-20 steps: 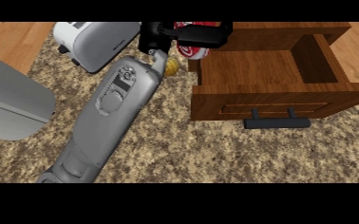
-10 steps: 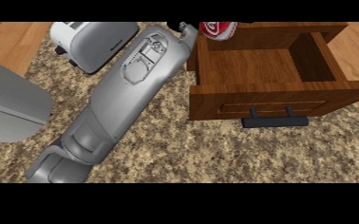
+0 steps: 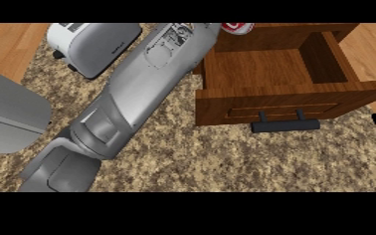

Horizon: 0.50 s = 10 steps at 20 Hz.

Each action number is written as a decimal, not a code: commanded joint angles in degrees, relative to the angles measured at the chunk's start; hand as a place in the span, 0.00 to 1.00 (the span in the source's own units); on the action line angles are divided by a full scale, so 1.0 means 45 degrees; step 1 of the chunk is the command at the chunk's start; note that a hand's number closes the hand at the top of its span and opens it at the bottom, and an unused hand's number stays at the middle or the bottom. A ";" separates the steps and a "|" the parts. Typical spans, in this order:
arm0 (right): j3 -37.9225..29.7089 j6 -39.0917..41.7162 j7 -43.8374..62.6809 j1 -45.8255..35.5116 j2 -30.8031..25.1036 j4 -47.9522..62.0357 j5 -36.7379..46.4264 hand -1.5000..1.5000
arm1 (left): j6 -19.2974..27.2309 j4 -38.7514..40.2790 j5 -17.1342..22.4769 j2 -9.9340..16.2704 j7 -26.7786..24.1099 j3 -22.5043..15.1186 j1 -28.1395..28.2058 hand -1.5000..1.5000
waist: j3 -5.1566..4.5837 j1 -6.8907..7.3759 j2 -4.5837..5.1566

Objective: Pick up the can, place it into the drawer and close the drawer

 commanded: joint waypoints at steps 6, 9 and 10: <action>0.0103 -0.0134 0.0099 -0.0774 -0.0093 0.0374 0.0170 0.00 | 0.0451 0.2022 0.1509 -0.0001 -0.0622 -0.1013 -0.1302 1.00 | 0.0015 -0.0360 0.0123; -0.0584 0.0054 -0.0237 -0.1029 -0.0548 0.1099 -0.0110 0.00 | 0.0099 0.2177 0.1825 -0.0001 -0.1237 -0.1392 -0.0820 1.00 | 0.0017 -0.0292 0.0127; 0.0063 0.0126 -0.0154 -0.0389 -0.0165 0.0208 0.0208 0.00 | 0.0410 0.2108 0.2058 -0.0001 -0.1181 -0.1961 -0.0620 1.00 | 0.0015 -0.0497 0.0109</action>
